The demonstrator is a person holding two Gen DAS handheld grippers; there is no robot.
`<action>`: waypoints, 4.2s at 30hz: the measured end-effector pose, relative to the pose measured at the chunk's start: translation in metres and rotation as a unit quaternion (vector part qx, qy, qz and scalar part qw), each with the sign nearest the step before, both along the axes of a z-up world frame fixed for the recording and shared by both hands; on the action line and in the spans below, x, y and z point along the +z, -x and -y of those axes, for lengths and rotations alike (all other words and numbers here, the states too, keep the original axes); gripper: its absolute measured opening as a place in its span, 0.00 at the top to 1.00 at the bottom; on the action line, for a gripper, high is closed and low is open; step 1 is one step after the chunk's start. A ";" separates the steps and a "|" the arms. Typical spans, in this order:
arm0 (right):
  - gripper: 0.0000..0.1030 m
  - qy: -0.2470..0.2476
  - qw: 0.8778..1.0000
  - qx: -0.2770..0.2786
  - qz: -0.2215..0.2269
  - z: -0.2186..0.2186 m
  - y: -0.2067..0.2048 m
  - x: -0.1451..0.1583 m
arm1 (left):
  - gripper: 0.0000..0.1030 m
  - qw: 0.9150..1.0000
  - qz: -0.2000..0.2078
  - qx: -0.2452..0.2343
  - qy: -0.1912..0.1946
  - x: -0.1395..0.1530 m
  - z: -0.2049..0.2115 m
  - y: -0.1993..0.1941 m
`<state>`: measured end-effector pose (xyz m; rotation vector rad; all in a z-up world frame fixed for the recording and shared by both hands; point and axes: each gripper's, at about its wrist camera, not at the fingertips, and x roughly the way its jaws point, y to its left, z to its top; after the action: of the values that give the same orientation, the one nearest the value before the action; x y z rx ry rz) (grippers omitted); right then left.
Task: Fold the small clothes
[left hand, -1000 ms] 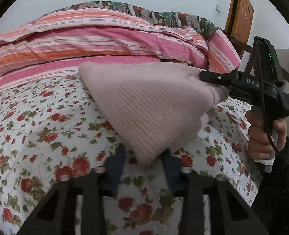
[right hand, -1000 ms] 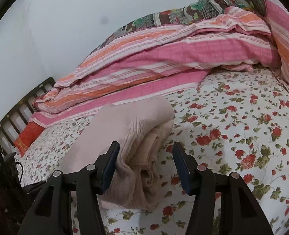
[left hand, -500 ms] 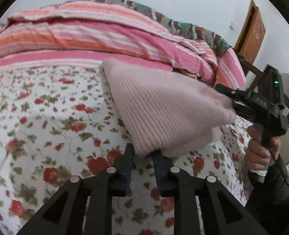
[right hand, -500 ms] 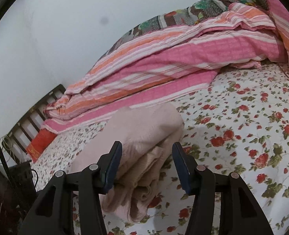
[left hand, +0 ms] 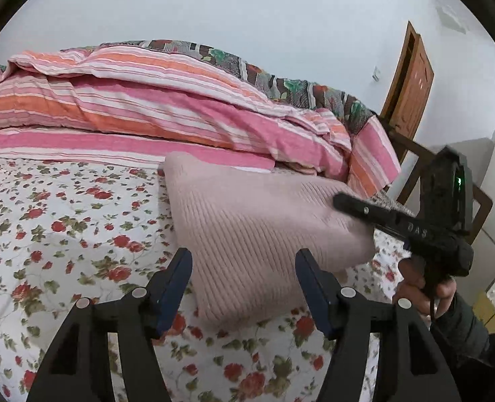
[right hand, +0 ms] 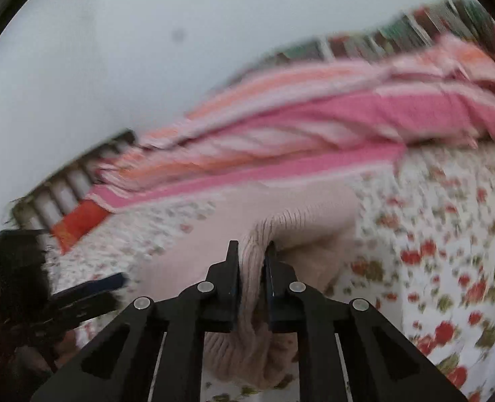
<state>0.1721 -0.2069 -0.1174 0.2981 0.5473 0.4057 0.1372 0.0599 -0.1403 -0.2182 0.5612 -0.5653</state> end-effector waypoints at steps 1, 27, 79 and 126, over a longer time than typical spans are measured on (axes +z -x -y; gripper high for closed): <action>0.88 0.009 1.000 -0.005 -0.011 0.003 -0.001 -0.001 | 0.41 1.000 0.000 0.000 0.002 0.001 0.001 0.000; 0.69 0.189 0.981 0.012 -0.046 -0.046 0.001 -0.034 | 0.35 0.990 -0.075 0.034 -0.117 -0.032 0.046 -0.043; 0.77 0.175 0.980 -0.032 -0.087 -0.018 -0.076 -0.037 | 0.64 0.983 -0.171 0.050 -0.048 -0.035 0.034 -0.232; 0.59 0.202 0.976 -0.030 -0.077 -0.034 -0.044 -0.029 | 0.56 0.992 -0.031 0.056 -0.107 -0.022 0.037 -0.058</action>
<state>0.2163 -0.1727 -0.1464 -0.0468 0.7551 0.2065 0.1951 0.0233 -0.1625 -0.0628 0.6606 -0.3861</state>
